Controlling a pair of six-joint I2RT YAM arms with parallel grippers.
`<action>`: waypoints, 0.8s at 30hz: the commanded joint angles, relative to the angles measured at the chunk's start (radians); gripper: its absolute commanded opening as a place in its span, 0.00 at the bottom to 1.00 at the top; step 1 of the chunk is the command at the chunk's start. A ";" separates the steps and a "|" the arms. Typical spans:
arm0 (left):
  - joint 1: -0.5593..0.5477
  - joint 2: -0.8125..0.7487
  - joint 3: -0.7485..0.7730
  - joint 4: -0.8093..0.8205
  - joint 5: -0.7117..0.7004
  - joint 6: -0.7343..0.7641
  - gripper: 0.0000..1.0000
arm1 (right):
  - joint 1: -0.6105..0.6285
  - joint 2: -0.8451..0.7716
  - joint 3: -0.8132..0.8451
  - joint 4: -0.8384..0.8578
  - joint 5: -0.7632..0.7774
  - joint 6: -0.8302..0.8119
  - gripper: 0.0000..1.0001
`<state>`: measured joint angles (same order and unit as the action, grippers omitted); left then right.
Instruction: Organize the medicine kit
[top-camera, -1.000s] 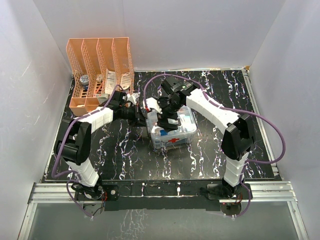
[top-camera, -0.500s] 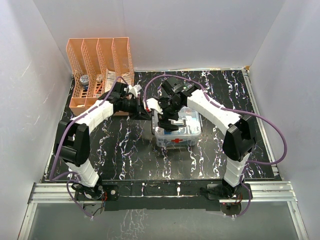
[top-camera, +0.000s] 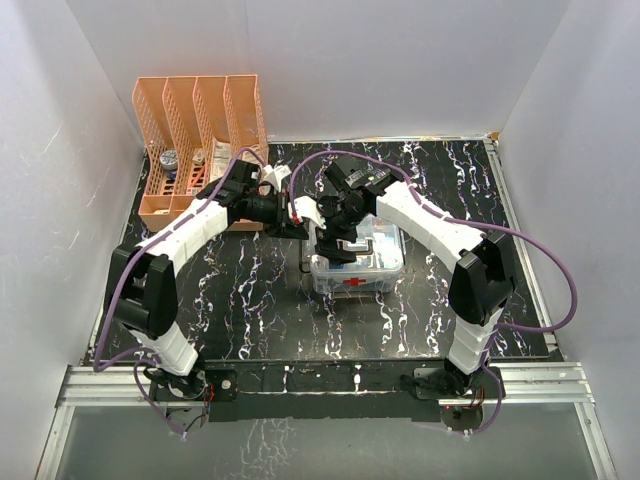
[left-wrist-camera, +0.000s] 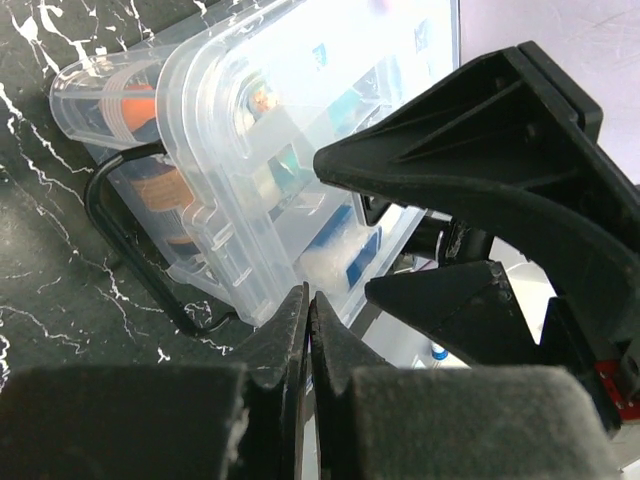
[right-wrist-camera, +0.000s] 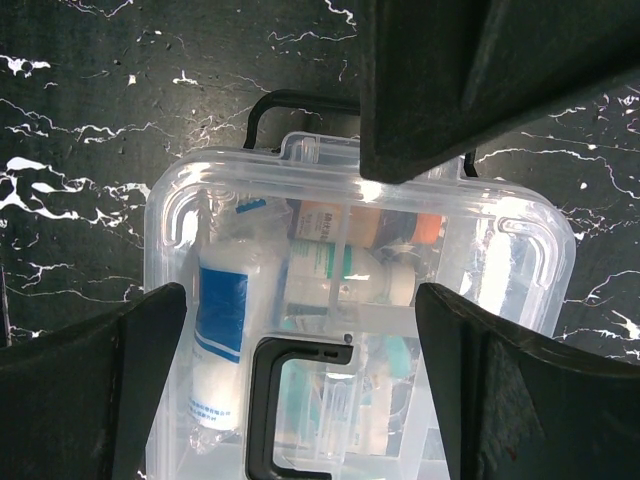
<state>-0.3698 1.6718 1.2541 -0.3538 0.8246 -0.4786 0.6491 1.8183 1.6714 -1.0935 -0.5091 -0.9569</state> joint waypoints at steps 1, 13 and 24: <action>0.051 -0.093 -0.024 -0.052 0.007 0.013 0.00 | 0.011 0.025 -0.044 -0.006 0.050 0.001 0.98; 0.127 -0.041 -0.203 0.077 0.018 0.001 0.00 | 0.011 0.028 -0.044 -0.012 0.059 0.000 0.98; 0.088 0.077 -0.239 0.194 0.016 -0.054 0.00 | 0.012 0.019 -0.051 -0.022 0.070 0.004 0.98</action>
<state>-0.2707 1.7523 1.0328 -0.1986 0.8185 -0.5140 0.6529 1.8145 1.6634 -1.0805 -0.5083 -0.9398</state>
